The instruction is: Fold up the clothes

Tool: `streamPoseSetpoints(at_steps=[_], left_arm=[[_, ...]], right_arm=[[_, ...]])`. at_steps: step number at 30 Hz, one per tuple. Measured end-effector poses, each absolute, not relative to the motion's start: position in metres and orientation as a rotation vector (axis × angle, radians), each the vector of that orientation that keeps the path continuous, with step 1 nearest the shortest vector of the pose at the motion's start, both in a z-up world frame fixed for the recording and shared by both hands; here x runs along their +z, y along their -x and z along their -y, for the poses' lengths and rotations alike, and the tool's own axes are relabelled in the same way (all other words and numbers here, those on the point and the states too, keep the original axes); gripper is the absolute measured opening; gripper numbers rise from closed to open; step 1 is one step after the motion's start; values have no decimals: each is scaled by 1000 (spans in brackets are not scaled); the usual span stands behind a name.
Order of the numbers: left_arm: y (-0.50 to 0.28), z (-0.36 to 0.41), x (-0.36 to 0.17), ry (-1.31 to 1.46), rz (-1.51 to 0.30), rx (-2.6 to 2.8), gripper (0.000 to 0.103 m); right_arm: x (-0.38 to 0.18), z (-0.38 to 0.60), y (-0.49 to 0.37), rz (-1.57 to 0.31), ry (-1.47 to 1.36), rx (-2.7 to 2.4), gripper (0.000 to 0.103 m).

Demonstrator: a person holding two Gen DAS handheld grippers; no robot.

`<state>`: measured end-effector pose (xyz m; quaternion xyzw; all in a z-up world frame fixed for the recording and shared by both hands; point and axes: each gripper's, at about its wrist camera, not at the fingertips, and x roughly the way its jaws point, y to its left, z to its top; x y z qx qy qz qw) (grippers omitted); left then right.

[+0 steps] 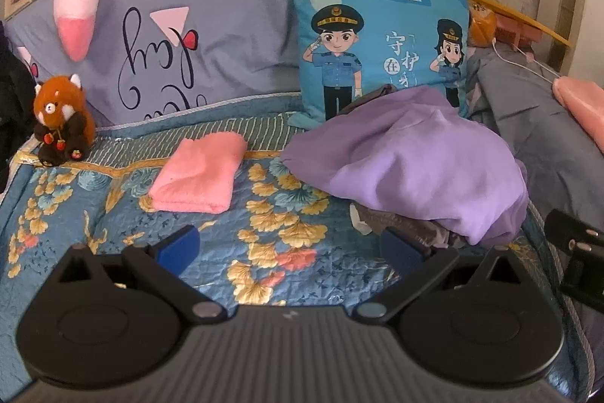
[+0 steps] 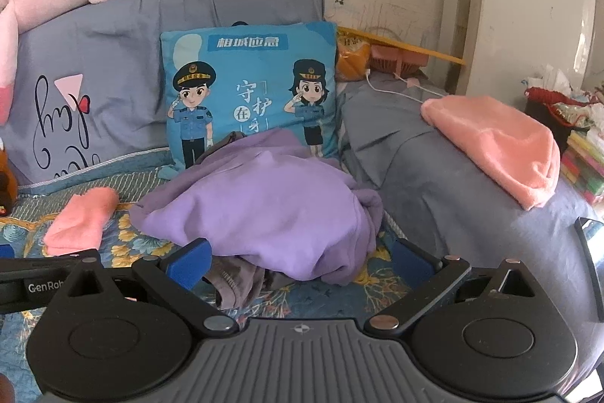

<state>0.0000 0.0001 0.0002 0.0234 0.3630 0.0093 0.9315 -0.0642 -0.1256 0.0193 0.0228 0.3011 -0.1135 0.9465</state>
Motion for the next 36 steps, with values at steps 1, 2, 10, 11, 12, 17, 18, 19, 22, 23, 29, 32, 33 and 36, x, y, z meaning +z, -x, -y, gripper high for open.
streamPoseSetpoints(at_steps=[1, 2, 10, 11, 12, 17, 18, 19, 22, 23, 29, 32, 33, 36], left_arm=[[0, 0, 1, -51, -743, 18, 103], [0, -1, 1, -53, -743, 16, 103], [0, -2, -1, -59, -753, 28, 103], [0, -3, -2, -56, -754, 28, 103], [1, -3, -3, -54, -756, 29, 103], [2, -5, -6, -43, -762, 25, 103], [2, -5, -6, -44, -762, 24, 103], [2, -5, -6, -44, -763, 24, 103], [2, -6, -7, -46, -767, 23, 103], [2, -6, -7, -47, -769, 23, 103], [3, -8, -8, -43, -774, 22, 103], [3, -8, -6, -41, -775, 20, 103], [3, -8, -6, -42, -774, 20, 103], [3, -8, -6, -43, -773, 19, 103]], right_arm=[[20, 125, 64, -611, -39, -233, 102], [20, 125, 63, -609, -31, -235, 102], [19, 123, 65, -619, -64, -231, 103], [19, 123, 65, -620, -65, -230, 103], [19, 123, 65, -621, -66, -229, 103], [19, 123, 65, -627, -71, -223, 103], [19, 123, 65, -628, -72, -222, 103], [20, 123, 65, -629, -73, -221, 103], [19, 123, 64, -632, -76, -220, 103], [19, 123, 64, -633, -76, -220, 103], [18, 120, 64, -636, -75, -218, 103], [18, 119, 65, -634, -75, -218, 103], [18, 119, 65, -634, -75, -218, 103], [19, 118, 65, -632, -74, -218, 103]])
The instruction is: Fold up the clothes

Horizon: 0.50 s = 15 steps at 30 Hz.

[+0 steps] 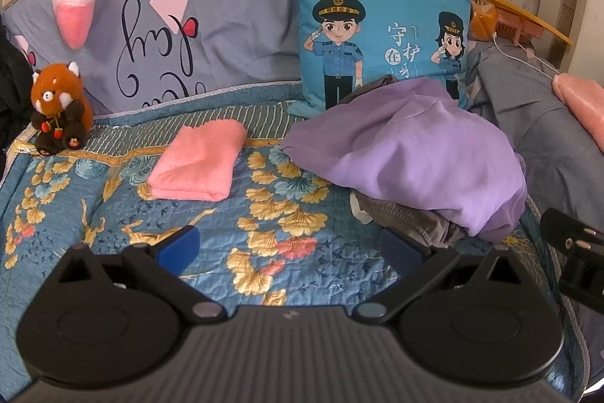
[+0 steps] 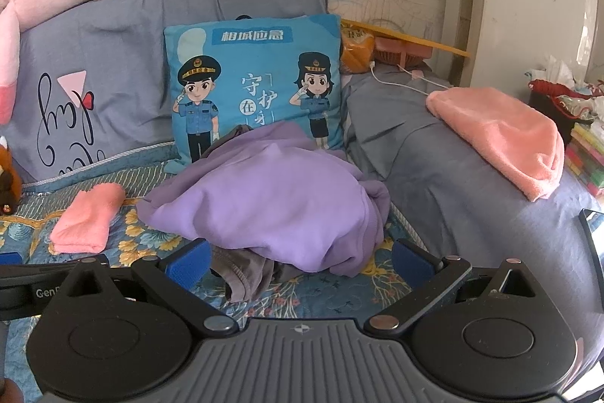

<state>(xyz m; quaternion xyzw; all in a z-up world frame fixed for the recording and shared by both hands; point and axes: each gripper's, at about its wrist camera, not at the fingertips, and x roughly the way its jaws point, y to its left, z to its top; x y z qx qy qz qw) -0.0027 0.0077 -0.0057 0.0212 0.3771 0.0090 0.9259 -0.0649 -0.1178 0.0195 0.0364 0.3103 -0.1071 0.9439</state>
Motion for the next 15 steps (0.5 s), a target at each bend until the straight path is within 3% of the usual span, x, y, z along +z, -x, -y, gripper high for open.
streamPoseSetpoints(at_steps=[15], left_arm=[[3, -7, -1, -47, -771, 15, 103]], right_arm=[[22, 117, 66, -625, -66, -216, 103]])
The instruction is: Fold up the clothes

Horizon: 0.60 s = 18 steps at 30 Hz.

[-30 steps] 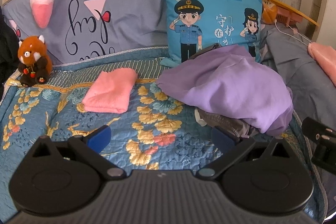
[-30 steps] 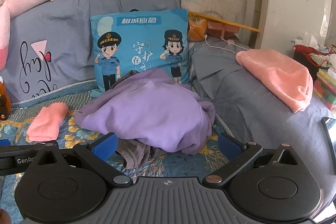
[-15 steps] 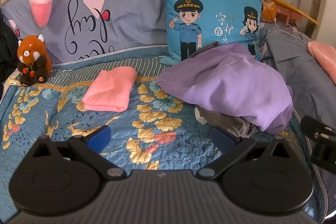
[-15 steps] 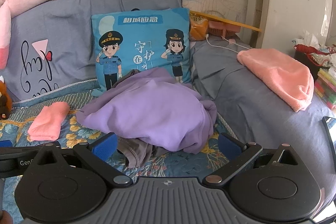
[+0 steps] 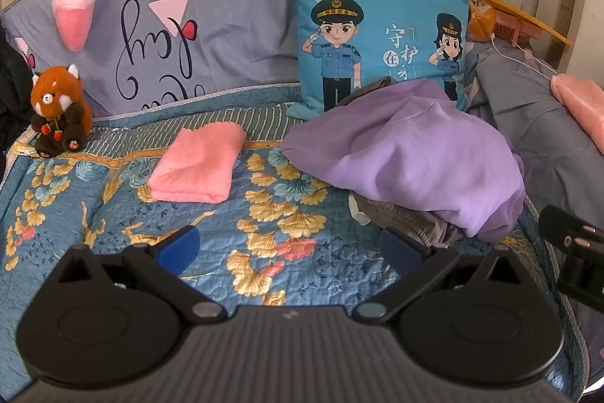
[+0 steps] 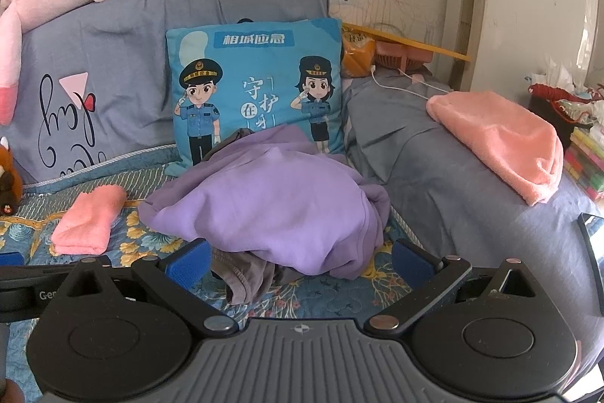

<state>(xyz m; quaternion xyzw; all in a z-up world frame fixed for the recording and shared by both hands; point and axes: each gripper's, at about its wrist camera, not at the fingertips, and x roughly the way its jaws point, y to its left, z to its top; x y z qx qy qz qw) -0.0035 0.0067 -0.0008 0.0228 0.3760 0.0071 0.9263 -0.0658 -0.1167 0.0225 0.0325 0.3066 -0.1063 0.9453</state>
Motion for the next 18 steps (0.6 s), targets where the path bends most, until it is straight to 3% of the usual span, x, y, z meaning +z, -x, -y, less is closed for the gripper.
streamPoseSetpoints(at_steps=[18], left_arm=[[6, -9, 3, -47, -765, 18, 103]], right_arm=[[24, 117, 67, -625, -69, -213, 103]])
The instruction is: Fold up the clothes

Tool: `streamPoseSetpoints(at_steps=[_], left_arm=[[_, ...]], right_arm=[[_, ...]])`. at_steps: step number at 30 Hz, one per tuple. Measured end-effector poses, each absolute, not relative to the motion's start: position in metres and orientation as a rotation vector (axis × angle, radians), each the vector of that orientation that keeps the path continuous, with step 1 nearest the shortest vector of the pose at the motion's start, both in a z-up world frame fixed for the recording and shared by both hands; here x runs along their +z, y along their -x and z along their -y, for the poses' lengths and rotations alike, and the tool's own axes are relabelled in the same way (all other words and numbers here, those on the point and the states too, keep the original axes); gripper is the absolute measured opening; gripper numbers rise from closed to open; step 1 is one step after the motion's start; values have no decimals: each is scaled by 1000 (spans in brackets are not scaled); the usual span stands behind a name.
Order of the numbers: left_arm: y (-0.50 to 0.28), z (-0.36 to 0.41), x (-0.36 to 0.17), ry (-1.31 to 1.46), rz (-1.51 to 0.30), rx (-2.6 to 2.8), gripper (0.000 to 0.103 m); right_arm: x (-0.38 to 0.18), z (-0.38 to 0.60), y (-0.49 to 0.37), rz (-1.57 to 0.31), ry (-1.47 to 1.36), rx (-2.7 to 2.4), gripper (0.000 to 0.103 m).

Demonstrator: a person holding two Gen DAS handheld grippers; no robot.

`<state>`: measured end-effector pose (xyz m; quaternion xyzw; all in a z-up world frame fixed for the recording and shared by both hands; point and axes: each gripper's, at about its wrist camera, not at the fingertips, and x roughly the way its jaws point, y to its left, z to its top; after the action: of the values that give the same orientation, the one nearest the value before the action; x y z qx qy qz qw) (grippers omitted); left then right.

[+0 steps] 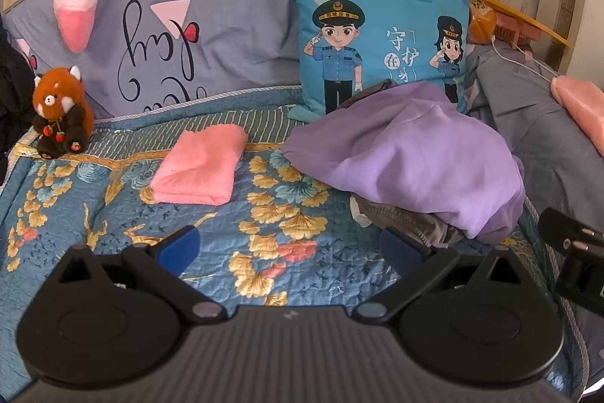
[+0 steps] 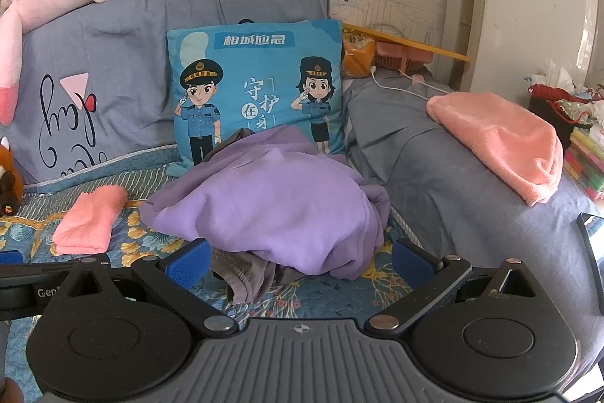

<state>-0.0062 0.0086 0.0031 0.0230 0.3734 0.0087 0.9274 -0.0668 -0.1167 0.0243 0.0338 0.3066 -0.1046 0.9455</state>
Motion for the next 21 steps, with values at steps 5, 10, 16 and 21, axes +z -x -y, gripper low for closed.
streamPoseSetpoints(at_steps=[5, 10, 16, 21], left_arm=[[7, -9, 4, -47, -765, 20, 103], [8, -10, 4, -47, -766, 22, 103], [8, -11, 4, -45, -767, 21, 103], [8, -12, 4, -45, -768, 22, 103]], right_arm=[[23, 116, 68, -627, -74, -213, 103], [22, 114, 68, -632, -71, -210, 103], [22, 113, 68, -632, -72, -209, 103], [21, 114, 68, -635, -76, -211, 103]])
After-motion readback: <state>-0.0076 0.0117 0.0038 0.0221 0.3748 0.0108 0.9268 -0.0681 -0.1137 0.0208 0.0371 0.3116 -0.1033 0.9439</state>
